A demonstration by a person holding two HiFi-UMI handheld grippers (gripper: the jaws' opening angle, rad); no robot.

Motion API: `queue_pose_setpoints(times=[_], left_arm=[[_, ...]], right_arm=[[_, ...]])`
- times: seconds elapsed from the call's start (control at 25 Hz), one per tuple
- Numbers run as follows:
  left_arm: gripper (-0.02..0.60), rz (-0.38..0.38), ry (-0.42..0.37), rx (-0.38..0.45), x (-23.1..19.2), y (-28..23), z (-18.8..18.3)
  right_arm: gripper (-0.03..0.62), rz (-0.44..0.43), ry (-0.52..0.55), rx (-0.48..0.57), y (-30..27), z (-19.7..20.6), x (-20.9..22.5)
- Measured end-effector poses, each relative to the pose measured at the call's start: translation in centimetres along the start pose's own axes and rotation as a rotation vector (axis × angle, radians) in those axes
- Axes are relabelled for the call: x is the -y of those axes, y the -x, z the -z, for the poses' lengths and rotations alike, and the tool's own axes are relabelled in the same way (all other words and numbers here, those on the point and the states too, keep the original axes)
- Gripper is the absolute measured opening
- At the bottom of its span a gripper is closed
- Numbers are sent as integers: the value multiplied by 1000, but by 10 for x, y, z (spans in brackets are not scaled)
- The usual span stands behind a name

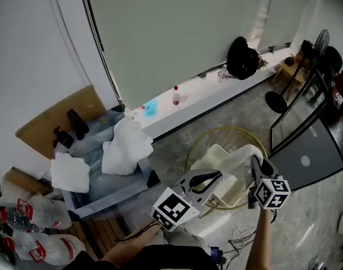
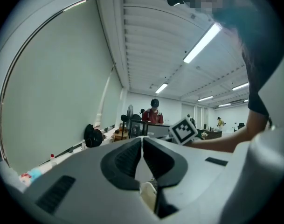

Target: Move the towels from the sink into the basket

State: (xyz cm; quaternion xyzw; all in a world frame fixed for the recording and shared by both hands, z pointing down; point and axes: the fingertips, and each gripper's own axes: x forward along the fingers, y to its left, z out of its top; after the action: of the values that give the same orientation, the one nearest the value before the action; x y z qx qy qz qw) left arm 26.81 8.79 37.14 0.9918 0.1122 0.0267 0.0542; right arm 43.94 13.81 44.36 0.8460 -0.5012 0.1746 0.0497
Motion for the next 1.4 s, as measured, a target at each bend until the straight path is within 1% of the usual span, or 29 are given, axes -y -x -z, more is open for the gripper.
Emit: queue_pose_setpoints(times=[0.24,0.4,0.48,0.56,0.64,0.68,0.76,0.84,1.0,1.2,1.4], left_arm=[[8,45,16,-39,8,-27,10],[8,40,5,-76,1,-37,21],[8,31,12,-87,-5,-38,26],[8,17,22,-99,-11,-38,30],[8,-2,22,-114,-18,-36,34],[8,-11,21,-119,-21,-34,36],[8,-31,23,-122,-27,-29,37],[8,-54,29,-120,-34,-24,37],[8,-107,46,-103,-47,-13,30],[8,-188,46,-78,-63,15,18],[8,-317,30,-60,-84,69,7]], right_arm=[[75,64,19,-262,-47,129,45],[80,76,31,-423,-75,203,62],[84,96,44,-482,-85,228,69],[95,113,15,-522,-94,245,75],[150,104,-42,-538,-103,254,77],[184,96,-57,-533,-107,254,77],[205,75,-59,-505,-115,246,76],[209,40,-50,-465,-124,228,68],[198,-48,-6,-368,-135,174,35],[187,-199,62,-230,-140,103,-34],[175,-378,75,-88,-138,33,-130]])
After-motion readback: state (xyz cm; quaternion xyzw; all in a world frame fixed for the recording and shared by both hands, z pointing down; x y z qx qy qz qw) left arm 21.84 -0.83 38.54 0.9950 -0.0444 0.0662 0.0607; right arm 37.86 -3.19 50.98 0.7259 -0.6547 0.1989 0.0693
